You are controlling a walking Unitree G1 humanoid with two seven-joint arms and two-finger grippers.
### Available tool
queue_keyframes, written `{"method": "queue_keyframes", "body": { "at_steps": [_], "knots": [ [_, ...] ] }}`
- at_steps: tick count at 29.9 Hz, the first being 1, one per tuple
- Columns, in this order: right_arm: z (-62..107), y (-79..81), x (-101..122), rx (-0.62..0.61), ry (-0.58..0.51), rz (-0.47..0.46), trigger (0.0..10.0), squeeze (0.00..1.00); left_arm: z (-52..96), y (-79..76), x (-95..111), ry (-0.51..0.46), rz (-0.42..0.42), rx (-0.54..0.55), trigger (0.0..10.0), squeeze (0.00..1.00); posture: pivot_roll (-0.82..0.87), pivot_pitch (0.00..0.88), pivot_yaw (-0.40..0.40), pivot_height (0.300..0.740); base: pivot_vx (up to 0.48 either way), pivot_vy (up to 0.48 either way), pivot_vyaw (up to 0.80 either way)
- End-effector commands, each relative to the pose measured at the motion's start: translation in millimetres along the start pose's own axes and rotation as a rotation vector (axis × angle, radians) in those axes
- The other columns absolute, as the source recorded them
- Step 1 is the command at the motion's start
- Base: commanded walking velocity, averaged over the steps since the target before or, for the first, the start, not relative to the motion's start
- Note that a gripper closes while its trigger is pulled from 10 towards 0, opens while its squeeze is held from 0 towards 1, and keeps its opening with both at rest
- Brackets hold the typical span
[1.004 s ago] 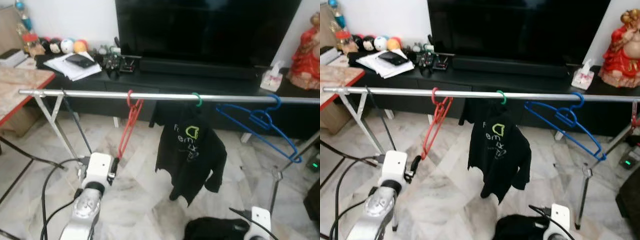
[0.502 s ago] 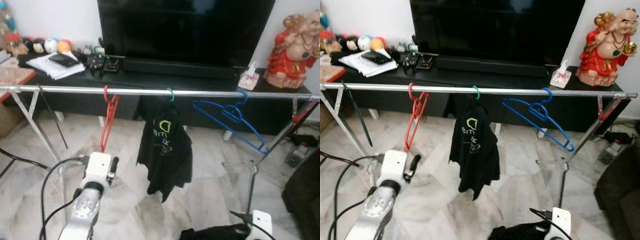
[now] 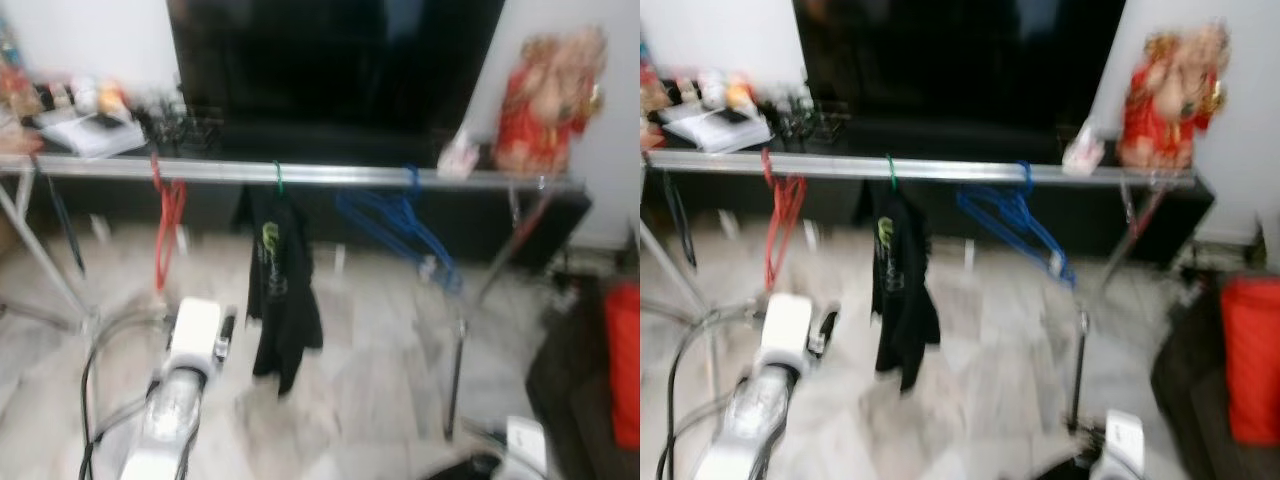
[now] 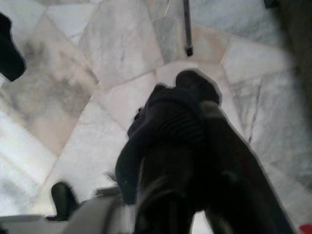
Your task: Hang hanger
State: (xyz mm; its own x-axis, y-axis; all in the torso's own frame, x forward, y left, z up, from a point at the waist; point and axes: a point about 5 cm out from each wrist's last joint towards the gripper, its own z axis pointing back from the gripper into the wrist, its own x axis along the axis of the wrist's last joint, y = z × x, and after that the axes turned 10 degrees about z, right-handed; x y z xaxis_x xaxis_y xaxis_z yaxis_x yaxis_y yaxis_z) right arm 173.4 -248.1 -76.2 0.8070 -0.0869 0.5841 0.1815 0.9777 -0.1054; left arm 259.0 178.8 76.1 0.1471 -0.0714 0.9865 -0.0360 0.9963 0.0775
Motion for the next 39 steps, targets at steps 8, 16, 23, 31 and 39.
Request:
{"method": "queue_keyframes", "body": {
  "at_steps": [8,16,23,31,39],
  "knots": [
    [-0.6,-0.9,4.9,0.002,-0.016,0.009,10.0,0.0,-1.6,-1.5,4.1,-0.009,-0.003,0.013,10.0,0.0,0.07,0.0,-0.049,0.74,0.0,0.0,0.0],
    [-0.6,0.0,5.0,0.017,-0.013,0.057,10.0,0.0,-1.7,-2.2,3.1,-0.002,0.023,0.023,10.0,0.0,0.07,0.0,-0.051,0.74,0.0,0.0,0.0],
    [-0.8,2.6,5.0,0.017,-0.016,0.025,10.0,0.0,-1.9,-1.6,3.1,0.002,0.03,0.028,10.0,0.0,0.07,0.0,-0.053,0.74,0.0,0.303,0.48],
    [-1.1,4.9,5.2,0.024,-0.015,0.029,10.0,0.0,-2.9,-1.0,3.6,0.002,0.027,0.023,10.0,0.0,0.07,0.0,-0.048,0.74,0.0,0.45,0.0],
    [-1.1,6.2,4.8,0.027,-0.014,0.021,10.0,0.0,-3.7,-0.8,4.6,0.0,0.023,0.021,10.0,0.0,0.07,0.0,-0.047,0.74,0.0,0.447,0.0]
  ]
}}
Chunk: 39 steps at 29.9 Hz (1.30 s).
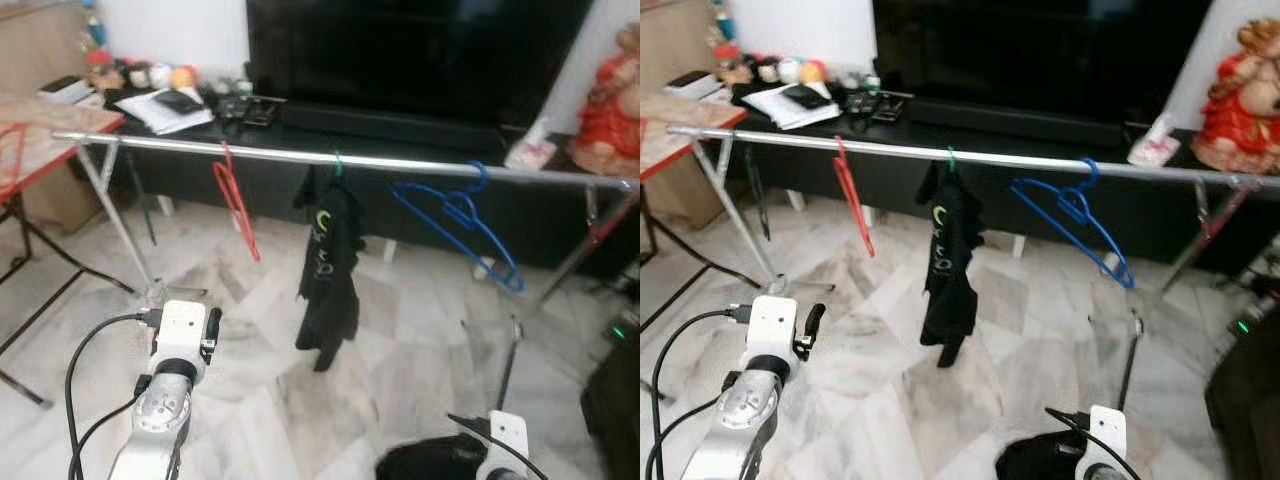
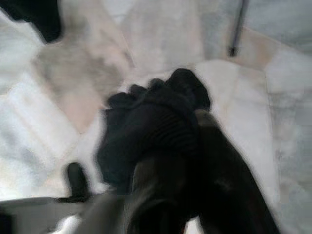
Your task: Hang hanger
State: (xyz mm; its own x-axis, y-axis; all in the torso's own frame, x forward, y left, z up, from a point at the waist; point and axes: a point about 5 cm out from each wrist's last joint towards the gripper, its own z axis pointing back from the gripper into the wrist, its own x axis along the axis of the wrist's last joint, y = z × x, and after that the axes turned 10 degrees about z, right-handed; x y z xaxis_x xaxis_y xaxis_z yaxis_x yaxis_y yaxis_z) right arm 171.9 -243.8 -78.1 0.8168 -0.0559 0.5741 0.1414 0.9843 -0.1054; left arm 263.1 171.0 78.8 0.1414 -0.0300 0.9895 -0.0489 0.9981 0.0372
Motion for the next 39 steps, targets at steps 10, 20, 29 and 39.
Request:
{"method": "queue_keyframes", "body": {
  "at_steps": [10,20,29,39],
  "knots": [
    [-1.4,2.2,7.8,0.006,-0.021,-0.001,10.0,0.0,-1.1,4.1,3.5,-0.007,-0.018,0.0,10.0,0.0,0.07,0.0,-0.049,0.74,0.0,0.04,0.0],
    [-1.2,0.5,7.8,-0.003,-0.021,0.028,10.0,0.0,-1.7,3.5,4.8,-0.007,-0.024,-0.011,10.0,0.0,0.07,0.0,-0.045,0.74,0.0,0.0,0.0],
    [-0.9,-0.7,6.5,-0.007,-0.018,0.016,10.0,0.0,-2.0,0.7,4.9,-0.008,-0.019,-0.023,10.0,0.0,0.07,0.0,-0.046,0.74,0.222,0.0,0.39],
    [-0.7,-1.9,5.1,-0.017,-0.009,0.016,10.0,0.0,-1.3,1.4,4.8,-0.009,-0.016,-0.018,10.0,0.0,0.06,0.0,-0.046,0.74,0.31,0.0,0.0]
  ]
}}
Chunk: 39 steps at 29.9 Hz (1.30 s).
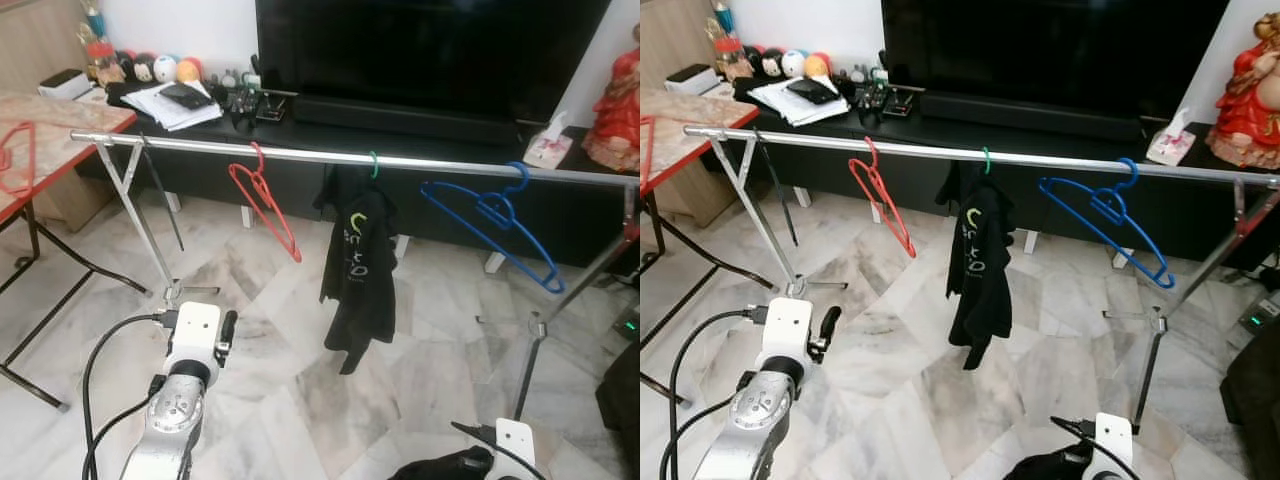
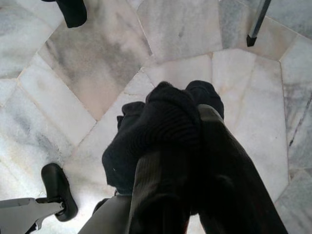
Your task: Hang hanger
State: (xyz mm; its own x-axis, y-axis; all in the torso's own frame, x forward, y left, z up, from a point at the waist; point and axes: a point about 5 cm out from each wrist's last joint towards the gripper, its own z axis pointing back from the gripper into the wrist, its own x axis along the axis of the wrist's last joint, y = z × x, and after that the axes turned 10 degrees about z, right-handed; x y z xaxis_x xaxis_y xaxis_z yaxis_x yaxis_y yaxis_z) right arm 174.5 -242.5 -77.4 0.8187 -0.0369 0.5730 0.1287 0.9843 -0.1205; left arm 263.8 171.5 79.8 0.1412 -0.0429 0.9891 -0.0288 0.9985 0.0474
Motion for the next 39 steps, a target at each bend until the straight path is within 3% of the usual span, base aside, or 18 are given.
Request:
{"method": "queue_keyframes", "body": {
  "at_steps": [1,39],
  "knots": [
    [-0.1,-3.6,2.5,-0.012,-0.007,-0.003,10.0,0.0,-0.7,1.0,3.8,-0.009,-0.003,0.0,10.0,0.0,0.06,0.0,-0.046,0.74,0.33,0.0,0.0],
    [-0.4,-3.7,4.2,-0.003,-0.008,-0.002,10.0,0.0,-2.7,-3.3,11.6,-0.048,-0.01,-0.007,10.0,0.0,0.06,0.0,-0.056,0.74,0.332,0.0,0.0]
  ]
}}
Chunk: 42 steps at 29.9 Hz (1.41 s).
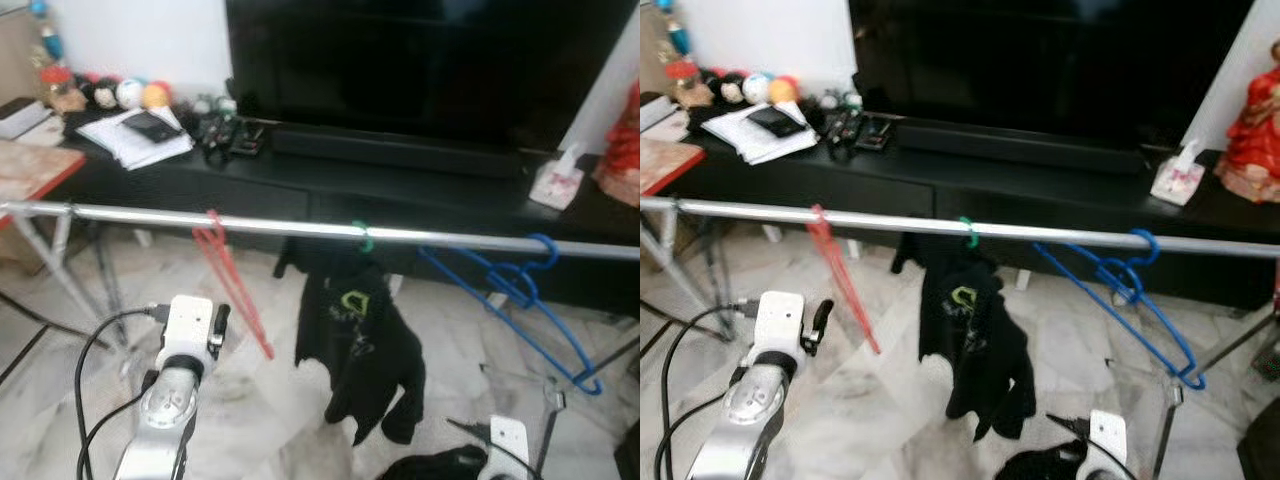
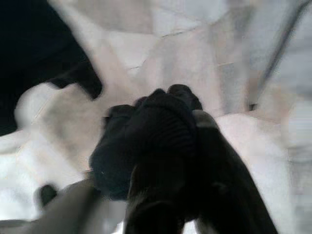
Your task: Hang hanger
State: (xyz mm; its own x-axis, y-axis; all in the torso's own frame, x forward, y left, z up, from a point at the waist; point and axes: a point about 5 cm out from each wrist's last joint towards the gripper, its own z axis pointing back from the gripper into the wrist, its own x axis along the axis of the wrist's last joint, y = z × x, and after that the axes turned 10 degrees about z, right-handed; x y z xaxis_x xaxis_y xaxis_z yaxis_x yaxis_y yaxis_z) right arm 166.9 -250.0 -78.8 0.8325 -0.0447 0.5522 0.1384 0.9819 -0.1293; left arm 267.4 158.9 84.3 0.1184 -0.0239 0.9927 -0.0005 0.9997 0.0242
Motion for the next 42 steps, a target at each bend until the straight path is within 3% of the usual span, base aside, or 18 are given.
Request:
{"method": "queue_keyframes", "body": {
  "at_steps": [1,7,14,15,16,17,24,31,36,37,42],
  "knots": [
    [-1.8,4.6,11,0.01,-0.034,0.001,10.0,0.0,-0.1,9.0,7,-0.027,-0.03,0.023,10.0,0.0,0.06,0.0,-0.056,0.74,0.334,0.0,0.0],
    [-1.9,5.4,11,0.013,-0.033,0.004,10.0,0.0,3.8,2.9,14,-0.075,-0.021,-0.026,10.0,0.0,0.07,0.0,-0.06,0.74,0.0,0.0,0.0],
    [-2.0,5.4,11,0.015,-0.031,0.007,10.0,0.0,2.9,-12.1,9,-0.017,-0.082,-0.087,10.0,0.0,0.07,0.0,-0.062,0.74,0.0,0.0,0.0],
    [-2.0,5.5,12,0.015,-0.031,0.007,10.0,0.0,2.9,-18.6,10,-0.004,-0.073,-0.1,10.0,0.09,0.07,0.0,-0.062,0.74,0.0,0.0,0.0],
    [-2.0,5.6,12,0.016,-0.031,0.007,10.0,0.0,2.9,-20.6,10,0.002,-0.07,-0.103,10.0,0.09,0.07,0.0,-0.062,0.74,0.0,0.0,0.0],
    [-2.0,5.6,12,0.016,-0.031,0.007,10.0,0.0,2.8,-21.9,10,0.007,-0.066,-0.102,10.0,1.0,0.07,0.0,-0.062,0.74,0.0,0.0,0.0],
    [-2.1,5.5,12,0.019,-0.031,0.014,10.0,0.0,0.4,-32.5,23,0.041,-0.036,-0.093,10.0,1.0,0.08,0.0,-0.063,0.74,0.0,0.0,0.0],
    [-2.5,7.8,14,0.026,-0.032,0.021,10.0,0.0,-8.0,-21.2,21,0.12,0.013,0.009,10.0,1.0,0.08,0.0,-0.066,0.74,0.0,0.0,0.0],
    [-2.9,8.6,16,0.029,-0.036,0.023,10.0,0.0,-19.3,-15.2,20,0.154,0.125,0.072,10.0,1.0,0.08,0.0,-0.074,0.74,0.0,0.0,0.0],
    [-2.9,8.3,17,0.03,-0.035,0.026,10.0,0.0,-23.5,-15.8,21,0.151,0.117,0.067,10.0,0.0,0.08,0.0,-0.08,0.74,0.0,0.0,0.0],
    [-3.0,8.0,17,0.029,-0.035,0.024,10.0,0.0,-37.0,-14.8,24,0.171,0.121,0.091,10.0,0.0,0.07,0.0,-0.078,0.74,0.0,0.0,0.0]
  ]
}}
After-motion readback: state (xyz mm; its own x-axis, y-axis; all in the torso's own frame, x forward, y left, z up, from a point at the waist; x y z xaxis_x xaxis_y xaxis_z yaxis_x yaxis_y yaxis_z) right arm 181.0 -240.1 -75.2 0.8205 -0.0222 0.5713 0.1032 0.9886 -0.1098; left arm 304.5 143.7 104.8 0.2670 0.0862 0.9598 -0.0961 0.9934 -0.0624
